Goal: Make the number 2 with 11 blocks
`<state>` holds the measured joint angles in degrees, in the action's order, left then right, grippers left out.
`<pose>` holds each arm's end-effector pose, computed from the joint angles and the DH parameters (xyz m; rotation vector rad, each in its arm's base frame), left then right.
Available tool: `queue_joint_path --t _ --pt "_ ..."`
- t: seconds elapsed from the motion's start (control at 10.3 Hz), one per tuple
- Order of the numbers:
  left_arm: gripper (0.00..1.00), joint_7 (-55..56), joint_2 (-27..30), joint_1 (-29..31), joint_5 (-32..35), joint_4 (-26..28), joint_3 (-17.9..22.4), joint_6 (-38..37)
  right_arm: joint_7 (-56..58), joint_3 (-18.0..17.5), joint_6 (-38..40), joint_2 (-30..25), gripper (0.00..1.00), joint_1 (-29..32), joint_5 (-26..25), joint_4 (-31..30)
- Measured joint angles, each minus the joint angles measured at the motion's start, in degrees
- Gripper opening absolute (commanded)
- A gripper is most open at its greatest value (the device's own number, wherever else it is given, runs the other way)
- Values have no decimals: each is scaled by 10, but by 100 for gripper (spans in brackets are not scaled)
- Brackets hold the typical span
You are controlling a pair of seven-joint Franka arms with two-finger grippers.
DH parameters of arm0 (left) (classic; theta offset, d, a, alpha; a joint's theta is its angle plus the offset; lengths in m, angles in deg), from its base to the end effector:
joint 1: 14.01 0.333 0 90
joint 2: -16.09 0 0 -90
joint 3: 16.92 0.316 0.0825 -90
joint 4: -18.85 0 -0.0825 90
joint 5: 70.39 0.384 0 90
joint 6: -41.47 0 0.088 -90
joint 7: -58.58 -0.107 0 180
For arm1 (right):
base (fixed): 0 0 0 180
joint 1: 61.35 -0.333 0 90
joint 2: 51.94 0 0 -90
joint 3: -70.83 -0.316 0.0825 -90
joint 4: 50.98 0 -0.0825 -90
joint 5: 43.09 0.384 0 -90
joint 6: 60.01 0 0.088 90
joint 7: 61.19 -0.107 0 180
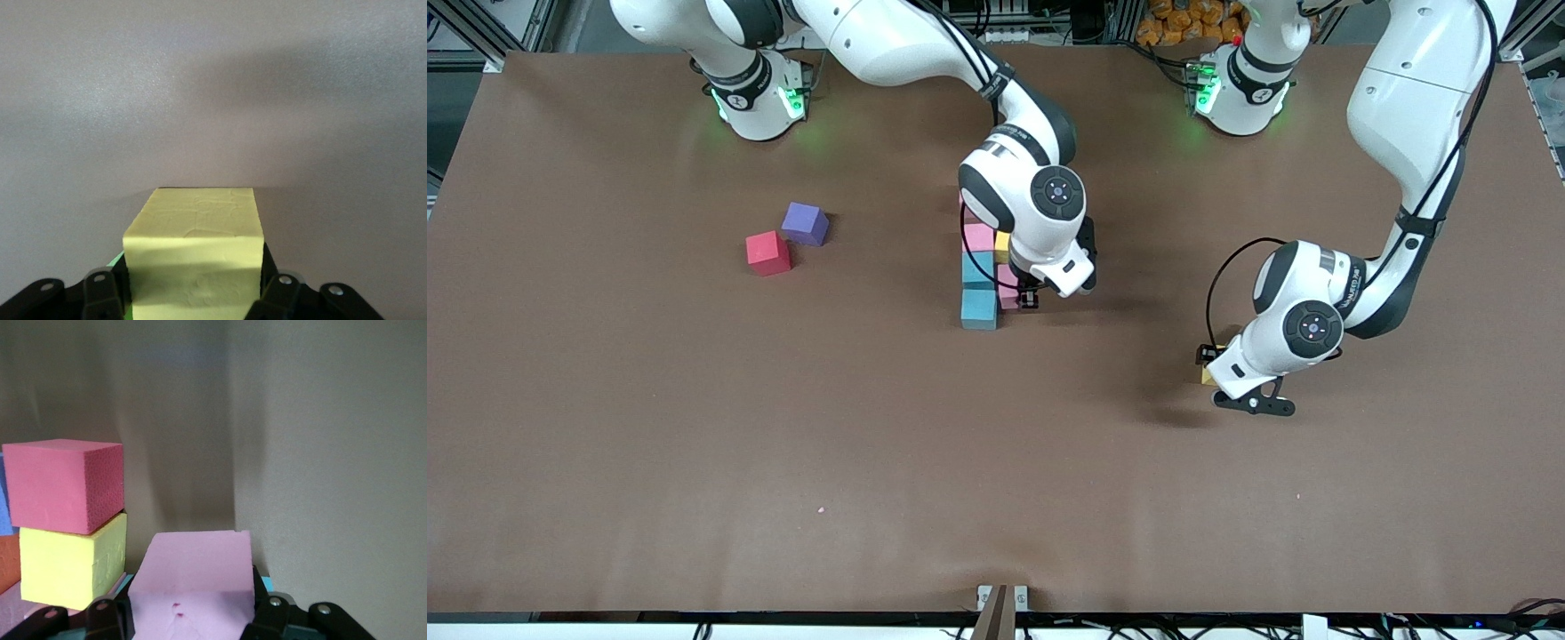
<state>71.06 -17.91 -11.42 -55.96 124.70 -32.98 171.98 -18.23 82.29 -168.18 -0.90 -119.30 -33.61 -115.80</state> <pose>0.6144 -0.1324 0.2013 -3.0759 0.2452 0.1881 0.4760 0.5837 0.2637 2.2190 2.2033 -0.1854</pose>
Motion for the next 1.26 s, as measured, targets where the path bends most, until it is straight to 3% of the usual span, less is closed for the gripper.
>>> queue_joint_path --t 0.97,1.26 --pt "50 0 1 0 0 0 -1 0 0 0 -30 10 14 14 11 7" --pt "50 0 1 0 0 -1 -2 0 0 0 -36 19 13 15 12 7"
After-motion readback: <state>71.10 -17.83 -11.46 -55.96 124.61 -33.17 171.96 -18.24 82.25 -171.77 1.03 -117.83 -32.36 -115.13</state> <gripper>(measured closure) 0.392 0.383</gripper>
